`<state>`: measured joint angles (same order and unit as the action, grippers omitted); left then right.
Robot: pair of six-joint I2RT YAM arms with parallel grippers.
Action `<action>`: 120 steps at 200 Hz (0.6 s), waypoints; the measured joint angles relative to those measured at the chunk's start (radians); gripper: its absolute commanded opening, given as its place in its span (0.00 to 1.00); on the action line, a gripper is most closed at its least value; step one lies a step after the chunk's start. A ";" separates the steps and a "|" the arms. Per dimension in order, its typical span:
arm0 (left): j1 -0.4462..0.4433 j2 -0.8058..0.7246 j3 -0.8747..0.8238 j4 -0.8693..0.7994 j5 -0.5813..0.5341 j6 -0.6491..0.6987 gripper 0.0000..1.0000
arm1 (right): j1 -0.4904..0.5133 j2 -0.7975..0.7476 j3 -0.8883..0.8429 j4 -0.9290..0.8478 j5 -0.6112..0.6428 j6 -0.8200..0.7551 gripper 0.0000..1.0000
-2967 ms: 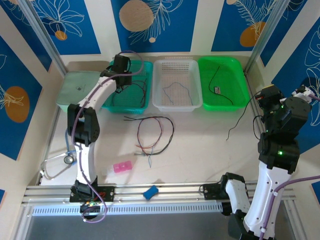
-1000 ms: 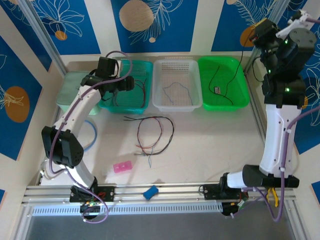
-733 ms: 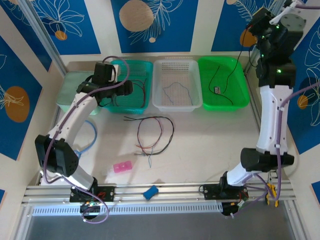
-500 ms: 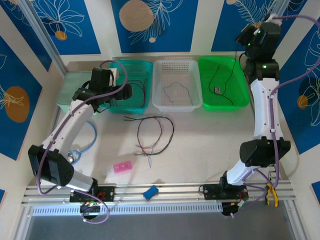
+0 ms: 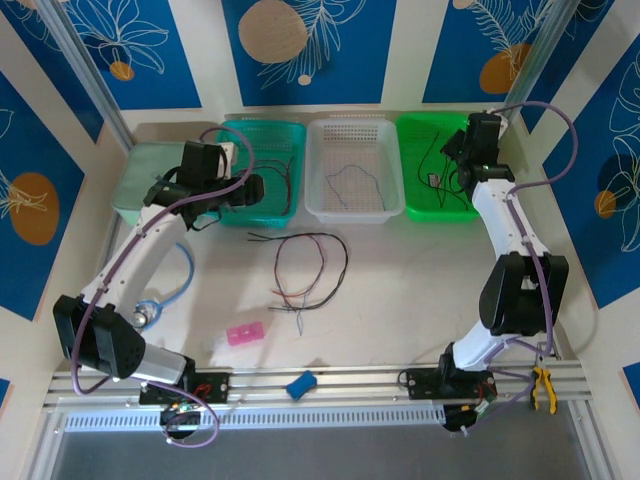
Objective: Untangle the cables
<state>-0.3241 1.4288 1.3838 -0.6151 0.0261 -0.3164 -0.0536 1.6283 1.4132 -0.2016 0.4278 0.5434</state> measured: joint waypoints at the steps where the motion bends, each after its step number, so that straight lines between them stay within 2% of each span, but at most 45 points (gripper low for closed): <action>1: 0.000 -0.001 -0.001 0.000 0.000 0.000 0.85 | -0.001 0.004 0.000 0.000 0.000 0.001 0.00; 42: 0.000 -0.052 -0.049 -0.015 0.000 -0.001 0.85 | -0.028 0.142 0.043 -0.037 -0.012 0.053 0.00; 120: -0.012 -0.141 -0.131 -0.054 -0.013 -0.019 0.85 | -0.029 0.500 0.432 -0.269 -0.118 0.086 0.00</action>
<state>-0.3363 1.2877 1.2530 -0.6693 0.0132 -0.3359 -0.0826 2.1284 1.8454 -0.4706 0.3096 0.6296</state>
